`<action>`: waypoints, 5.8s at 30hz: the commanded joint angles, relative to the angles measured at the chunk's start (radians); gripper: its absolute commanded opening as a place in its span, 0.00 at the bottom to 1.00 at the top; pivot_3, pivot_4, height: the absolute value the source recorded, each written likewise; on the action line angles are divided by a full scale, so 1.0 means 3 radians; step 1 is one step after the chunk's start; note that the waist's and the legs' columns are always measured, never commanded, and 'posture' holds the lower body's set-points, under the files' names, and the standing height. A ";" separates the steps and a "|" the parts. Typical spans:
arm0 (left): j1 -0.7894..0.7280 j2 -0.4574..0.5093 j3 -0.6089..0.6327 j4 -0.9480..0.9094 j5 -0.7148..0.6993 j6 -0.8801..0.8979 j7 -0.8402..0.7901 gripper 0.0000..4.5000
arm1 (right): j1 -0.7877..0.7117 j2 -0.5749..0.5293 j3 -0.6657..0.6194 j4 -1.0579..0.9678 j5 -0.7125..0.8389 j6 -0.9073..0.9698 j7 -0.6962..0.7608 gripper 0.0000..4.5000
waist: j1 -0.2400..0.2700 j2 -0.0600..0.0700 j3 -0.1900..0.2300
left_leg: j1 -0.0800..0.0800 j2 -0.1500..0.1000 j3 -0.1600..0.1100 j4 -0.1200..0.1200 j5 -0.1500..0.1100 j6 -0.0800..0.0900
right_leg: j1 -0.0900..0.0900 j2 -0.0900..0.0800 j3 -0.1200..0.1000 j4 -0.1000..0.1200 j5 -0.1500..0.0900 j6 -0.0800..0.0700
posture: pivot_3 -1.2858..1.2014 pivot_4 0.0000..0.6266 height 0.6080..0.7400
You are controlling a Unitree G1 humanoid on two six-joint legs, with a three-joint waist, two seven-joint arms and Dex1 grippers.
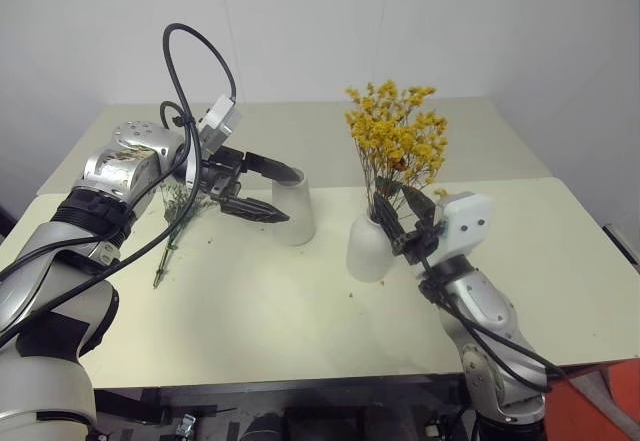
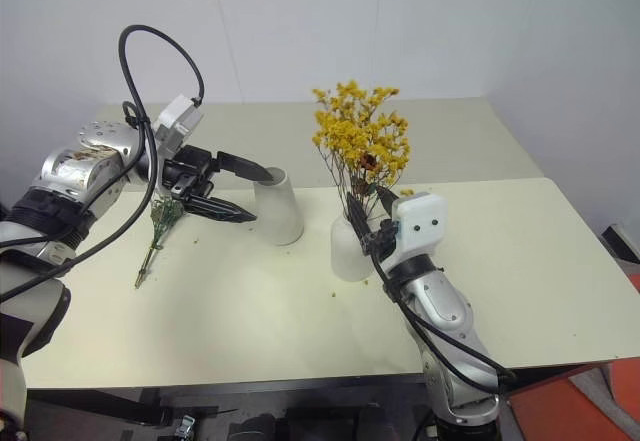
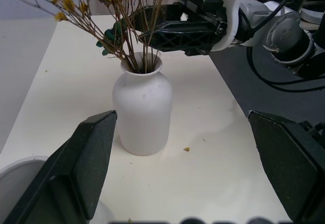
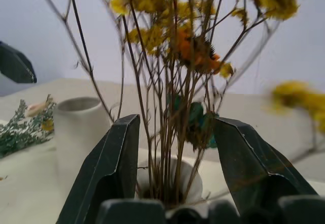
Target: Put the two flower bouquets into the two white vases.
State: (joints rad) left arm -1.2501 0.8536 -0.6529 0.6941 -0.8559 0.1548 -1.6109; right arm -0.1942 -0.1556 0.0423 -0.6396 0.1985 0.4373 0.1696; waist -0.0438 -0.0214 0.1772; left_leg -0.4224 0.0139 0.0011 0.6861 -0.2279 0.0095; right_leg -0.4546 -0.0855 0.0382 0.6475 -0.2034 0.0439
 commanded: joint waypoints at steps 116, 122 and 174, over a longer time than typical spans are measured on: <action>-0.0310 -0.0139 0.0218 0.1424 0.3424 0.3435 0.1403 1.00 | -0.3587 -0.0797 0.0616 0.1754 0.1573 0.3033 0.1705 0.99 | -0.0004 -0.0047 0.0017 | -0.0012 0.0016 -0.0009 -0.0019 0.0000 -0.0002 | -0.0007 0.0029 0.0008 0.0001 0.0011 -0.0014 | 0.52 0.24 1.00; -0.0317 -0.0188 0.0225 0.1527 0.3545 0.3351 0.1314 1.00 | -0.3558 -0.0762 0.0594 0.1744 0.1574 0.3037 0.1671 0.99 | -0.0006 -0.0047 0.0017 | -0.0011 0.0016 -0.0010 -0.0019 0.0000 -0.0002 | -0.0007 0.0029 0.0008 0.0001 0.0011 -0.0014 | 0.52 0.24 1.00; -0.0446 -0.0097 0.0570 0.1328 0.3779 0.3137 0.1221 0.00 | -0.3458 -0.0712 0.0578 0.1639 0.1536 0.3019 0.1627 1.00 | -0.0005 -0.0047 0.0017 | -0.0011 0.0016 -0.0011 -0.0019 0.0000 -0.0002 | -0.0007 0.0029 0.0008 0.0003 0.0011 -0.0014 | 0.52 0.24 1.00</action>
State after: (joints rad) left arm -1.3397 0.8009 -0.5043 1.1268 0.2750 1.0925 -1.2529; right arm -1.2324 -0.3682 0.2522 -0.1165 0.6573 1.3570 0.6569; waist -0.0454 -0.0356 0.1824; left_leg -0.4258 0.0187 -0.0024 0.6806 -0.2279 0.0090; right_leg -0.4568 -0.0769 0.0405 0.6484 -0.2001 0.0397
